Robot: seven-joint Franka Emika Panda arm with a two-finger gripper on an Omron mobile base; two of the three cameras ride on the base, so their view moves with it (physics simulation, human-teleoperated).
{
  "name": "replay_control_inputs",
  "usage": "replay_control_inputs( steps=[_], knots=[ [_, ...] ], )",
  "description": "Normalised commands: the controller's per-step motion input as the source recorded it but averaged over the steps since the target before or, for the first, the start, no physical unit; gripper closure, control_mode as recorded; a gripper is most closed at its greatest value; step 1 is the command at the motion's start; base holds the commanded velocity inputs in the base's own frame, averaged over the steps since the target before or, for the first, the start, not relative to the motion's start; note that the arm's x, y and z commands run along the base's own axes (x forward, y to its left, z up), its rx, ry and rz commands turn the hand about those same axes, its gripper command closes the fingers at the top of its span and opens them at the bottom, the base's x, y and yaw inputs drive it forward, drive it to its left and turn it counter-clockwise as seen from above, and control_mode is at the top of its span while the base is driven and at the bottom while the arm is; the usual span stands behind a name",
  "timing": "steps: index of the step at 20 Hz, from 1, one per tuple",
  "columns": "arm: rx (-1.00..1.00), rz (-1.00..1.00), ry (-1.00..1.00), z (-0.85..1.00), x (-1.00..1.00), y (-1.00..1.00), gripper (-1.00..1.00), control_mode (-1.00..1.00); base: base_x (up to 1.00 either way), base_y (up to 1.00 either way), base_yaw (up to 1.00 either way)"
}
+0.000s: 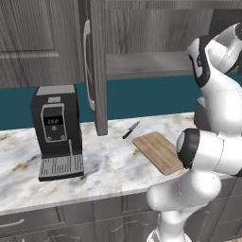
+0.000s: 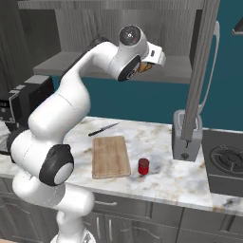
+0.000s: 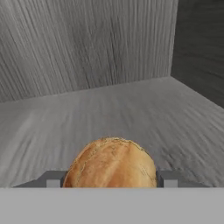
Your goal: Pick the bread, place it on the cutting board, pick the jam, place it on the counter, and close the cabinet.
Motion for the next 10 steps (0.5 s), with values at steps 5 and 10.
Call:
replay_control_inputs(
  steps=[5,10],
  knots=[
    [0.00,0.00,0.00,0.00,-0.84,0.14,1.00,-1.00,0.00,0.00,0.00],
    [0.00,0.00,0.00,0.00,-0.72,0.28,1.00,-1.00,0.00,0.00,0.00]
  ],
)
